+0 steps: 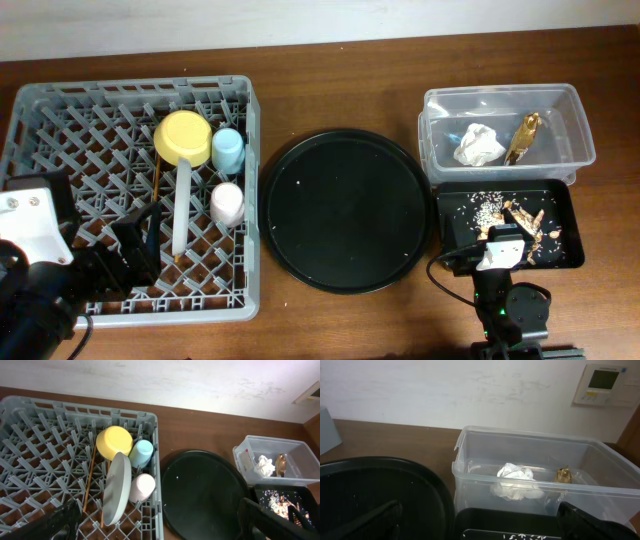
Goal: Sort waste into correct bins and load items into the dishwasher rack
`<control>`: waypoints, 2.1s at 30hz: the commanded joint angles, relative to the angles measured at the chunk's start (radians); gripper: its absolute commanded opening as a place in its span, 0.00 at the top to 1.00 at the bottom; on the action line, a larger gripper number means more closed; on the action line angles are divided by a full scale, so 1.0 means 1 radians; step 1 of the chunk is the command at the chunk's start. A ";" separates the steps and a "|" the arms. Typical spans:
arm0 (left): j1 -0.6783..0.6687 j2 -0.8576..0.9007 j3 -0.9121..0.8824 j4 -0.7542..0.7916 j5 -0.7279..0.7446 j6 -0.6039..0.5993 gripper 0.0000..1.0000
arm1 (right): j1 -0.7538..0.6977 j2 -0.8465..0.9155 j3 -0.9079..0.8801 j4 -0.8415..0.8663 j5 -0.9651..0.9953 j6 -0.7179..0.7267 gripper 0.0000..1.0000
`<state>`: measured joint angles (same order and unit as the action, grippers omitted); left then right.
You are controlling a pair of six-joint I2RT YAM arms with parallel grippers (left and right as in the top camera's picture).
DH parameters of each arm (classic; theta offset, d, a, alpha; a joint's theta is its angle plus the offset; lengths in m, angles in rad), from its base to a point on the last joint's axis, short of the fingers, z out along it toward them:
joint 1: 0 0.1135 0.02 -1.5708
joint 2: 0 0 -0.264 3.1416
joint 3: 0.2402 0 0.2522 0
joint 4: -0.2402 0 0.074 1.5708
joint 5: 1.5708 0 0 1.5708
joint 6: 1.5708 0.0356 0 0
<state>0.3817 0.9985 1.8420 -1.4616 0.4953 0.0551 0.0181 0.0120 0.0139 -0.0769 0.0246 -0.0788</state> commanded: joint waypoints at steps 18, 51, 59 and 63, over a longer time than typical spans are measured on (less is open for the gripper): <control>-0.319 -0.570 -0.668 0.489 -0.251 -0.010 0.01 | -0.007 -0.008 -0.008 -0.005 -0.006 0.008 0.01; -0.323 -0.993 -1.833 1.598 -0.490 -0.149 0.01 | -0.007 -0.008 -0.008 -0.005 -0.006 0.008 0.01; -0.323 -0.994 -1.833 1.377 -0.493 -0.117 0.01 | -0.007 -0.008 -0.008 -0.005 -0.006 0.008 0.01; -0.323 -0.994 -1.833 1.378 -0.494 -0.119 0.01 | -0.007 -0.008 -0.008 -0.005 -0.006 0.008 0.01</control>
<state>0.0635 0.0147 0.0120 -0.0792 0.0101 -0.0727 0.0181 0.0120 0.0135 -0.0776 0.0208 -0.0788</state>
